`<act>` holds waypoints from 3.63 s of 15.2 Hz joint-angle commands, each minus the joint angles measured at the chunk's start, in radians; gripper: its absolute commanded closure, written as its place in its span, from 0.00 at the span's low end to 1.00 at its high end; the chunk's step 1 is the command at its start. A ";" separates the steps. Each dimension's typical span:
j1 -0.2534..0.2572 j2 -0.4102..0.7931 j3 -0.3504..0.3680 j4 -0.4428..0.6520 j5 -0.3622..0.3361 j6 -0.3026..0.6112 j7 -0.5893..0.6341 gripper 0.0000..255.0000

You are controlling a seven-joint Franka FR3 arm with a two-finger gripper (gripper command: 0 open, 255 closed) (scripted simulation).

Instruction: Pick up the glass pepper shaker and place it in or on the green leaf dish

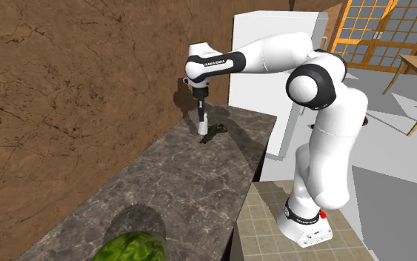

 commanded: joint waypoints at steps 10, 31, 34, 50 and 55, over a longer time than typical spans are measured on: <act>-0.228 0.245 -0.091 0.332 0.146 -0.163 -0.311 1.00; -0.218 0.287 -0.069 0.103 0.186 0.094 -0.343 1.00; -0.218 0.287 -0.069 0.103 0.186 0.094 -0.343 1.00; -0.225 0.269 -0.080 0.210 0.166 -0.025 -0.328 0.00; -0.225 0.269 -0.080 0.210 0.166 -0.025 -0.329 0.00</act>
